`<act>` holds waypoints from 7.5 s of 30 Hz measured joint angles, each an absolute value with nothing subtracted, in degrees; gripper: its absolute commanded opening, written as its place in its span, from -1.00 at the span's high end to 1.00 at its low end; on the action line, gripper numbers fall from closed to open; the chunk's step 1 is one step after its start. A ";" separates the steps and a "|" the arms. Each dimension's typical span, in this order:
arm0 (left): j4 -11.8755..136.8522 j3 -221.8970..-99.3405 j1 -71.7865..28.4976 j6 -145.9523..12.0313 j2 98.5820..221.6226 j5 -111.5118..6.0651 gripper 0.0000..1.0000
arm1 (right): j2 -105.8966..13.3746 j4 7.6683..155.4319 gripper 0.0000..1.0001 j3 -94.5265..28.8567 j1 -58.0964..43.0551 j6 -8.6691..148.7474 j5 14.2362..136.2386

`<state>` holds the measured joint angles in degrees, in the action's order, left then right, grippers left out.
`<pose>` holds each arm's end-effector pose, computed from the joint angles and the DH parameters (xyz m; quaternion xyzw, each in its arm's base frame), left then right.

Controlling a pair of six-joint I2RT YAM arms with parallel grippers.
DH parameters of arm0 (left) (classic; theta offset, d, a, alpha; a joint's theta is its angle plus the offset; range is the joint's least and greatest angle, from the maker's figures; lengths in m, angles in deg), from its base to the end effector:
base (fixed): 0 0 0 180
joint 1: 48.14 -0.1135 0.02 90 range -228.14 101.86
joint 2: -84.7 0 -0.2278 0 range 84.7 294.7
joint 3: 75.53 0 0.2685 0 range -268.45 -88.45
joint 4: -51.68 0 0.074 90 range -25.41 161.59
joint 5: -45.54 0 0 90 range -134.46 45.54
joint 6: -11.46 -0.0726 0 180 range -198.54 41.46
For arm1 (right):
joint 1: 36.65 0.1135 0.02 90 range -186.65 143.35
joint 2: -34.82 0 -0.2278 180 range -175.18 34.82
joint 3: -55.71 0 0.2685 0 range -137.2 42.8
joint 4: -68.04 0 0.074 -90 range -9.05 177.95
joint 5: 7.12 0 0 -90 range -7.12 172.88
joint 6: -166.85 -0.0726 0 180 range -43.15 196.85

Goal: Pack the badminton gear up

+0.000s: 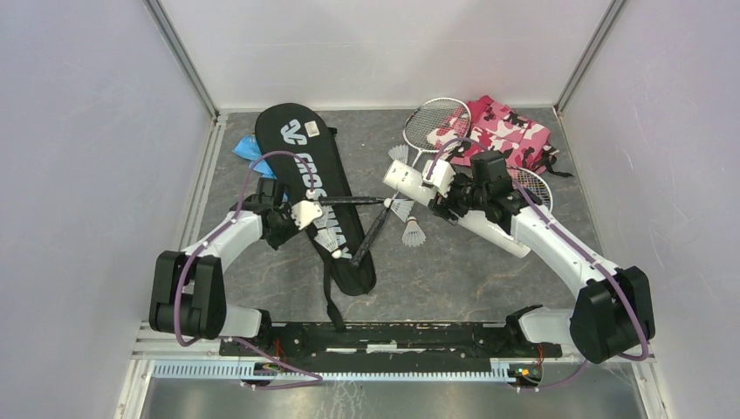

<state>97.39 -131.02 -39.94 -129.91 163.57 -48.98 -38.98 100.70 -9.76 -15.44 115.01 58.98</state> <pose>0.2711 -0.0448 0.0937 0.4943 0.8493 0.0306 0.1829 0.2952 0.1461 0.2013 -0.5155 0.7308 0.1265 0.4291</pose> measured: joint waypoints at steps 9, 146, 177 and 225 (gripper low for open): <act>95.49 -131.08 -40.05 -128.69 157.99 -53.46 -0.77 | -38.50 100.62 0.29 -8.68 -15.44 114.98 59.00; 71.18 -156.63 -28.77 -77.04 166.67 -111.11 -0.30 | -40.12 104.40 0.26 -15.66 -15.26 115.49 37.91; 90.98 -161.22 -28.40 -97.61 166.65 -113.89 -1.00 | -39.85 102.89 0.20 -15.66 -15.79 112.12 36.01; 117.08 -155.41 -34.93 -118.70 182.98 -78.61 -0.31 | -38.37 101.97 0.20 -12.55 -24.03 112.47 39.46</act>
